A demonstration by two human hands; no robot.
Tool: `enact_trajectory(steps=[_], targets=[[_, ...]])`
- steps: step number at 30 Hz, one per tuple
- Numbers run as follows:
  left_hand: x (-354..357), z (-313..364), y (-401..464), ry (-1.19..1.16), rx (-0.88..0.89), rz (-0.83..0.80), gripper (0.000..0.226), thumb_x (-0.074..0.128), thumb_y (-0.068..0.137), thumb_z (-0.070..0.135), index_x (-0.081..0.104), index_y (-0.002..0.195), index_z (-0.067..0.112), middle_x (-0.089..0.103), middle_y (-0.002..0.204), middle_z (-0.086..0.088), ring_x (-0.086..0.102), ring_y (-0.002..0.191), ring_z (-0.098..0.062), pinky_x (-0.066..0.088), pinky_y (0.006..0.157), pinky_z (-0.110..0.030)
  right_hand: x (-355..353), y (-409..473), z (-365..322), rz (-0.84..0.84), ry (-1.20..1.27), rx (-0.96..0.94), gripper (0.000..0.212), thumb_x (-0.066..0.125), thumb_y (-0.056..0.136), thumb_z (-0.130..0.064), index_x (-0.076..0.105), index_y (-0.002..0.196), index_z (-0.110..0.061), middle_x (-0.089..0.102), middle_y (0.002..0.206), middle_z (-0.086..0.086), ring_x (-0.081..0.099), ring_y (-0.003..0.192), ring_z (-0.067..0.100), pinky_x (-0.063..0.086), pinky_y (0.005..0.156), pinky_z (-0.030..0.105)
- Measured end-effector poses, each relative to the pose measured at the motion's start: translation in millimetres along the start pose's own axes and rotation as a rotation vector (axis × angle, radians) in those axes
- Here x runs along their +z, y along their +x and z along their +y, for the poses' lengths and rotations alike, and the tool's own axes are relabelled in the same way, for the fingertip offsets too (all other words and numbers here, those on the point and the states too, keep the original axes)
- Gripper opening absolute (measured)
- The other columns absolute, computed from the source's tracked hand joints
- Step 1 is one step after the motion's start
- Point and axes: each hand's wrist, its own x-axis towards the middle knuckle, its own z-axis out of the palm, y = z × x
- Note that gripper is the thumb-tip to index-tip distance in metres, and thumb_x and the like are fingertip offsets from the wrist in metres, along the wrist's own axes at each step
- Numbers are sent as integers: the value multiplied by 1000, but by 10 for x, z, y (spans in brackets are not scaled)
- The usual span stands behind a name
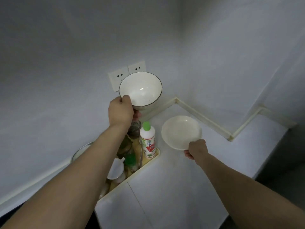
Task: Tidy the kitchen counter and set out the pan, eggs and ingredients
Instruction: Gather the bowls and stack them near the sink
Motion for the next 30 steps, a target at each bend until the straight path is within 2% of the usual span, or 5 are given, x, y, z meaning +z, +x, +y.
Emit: enact_trajectory(steps=[3,9,14,19,30], targets=[[-8,25,158,50,-11,24,25,34,92,20,54,81,9,69,79,-25,68,58,-35,60,61,-50,111,254,-59,-50,-9,8,43,38,84,1,43,127,0,62,107,27,58,62,25,41,35,19],[44,1,430,164,-9,40,23,35,93,21,53,81,13,67,77,-23,70,66,-36,60,67,-47,344,713,-162,-121,-60,33,42,40,84,-1,46,126,1,62,106,28,59,59,25,42,35,20],[105,-52,598,212,-7,8,32,35,91,20,57,97,-2,68,75,-26,70,64,-37,60,62,-45,557,919,-189,-151,-175,12,37,42,87,-2,47,123,6,63,99,29,58,53,24,40,31,19],[192,-96,738,231,-1,-12,32,35,91,19,57,96,-3,67,73,-27,69,62,-37,60,59,-44,737,1063,-218,-183,-214,27,32,44,89,-1,47,120,6,62,85,25,56,51,23,40,29,18],[360,-131,953,227,3,-52,31,36,90,20,56,95,-4,65,70,-23,69,63,-36,60,60,-47,995,1288,-189,-210,-201,59,39,43,88,-6,46,126,1,64,101,26,61,58,25,46,39,24]])
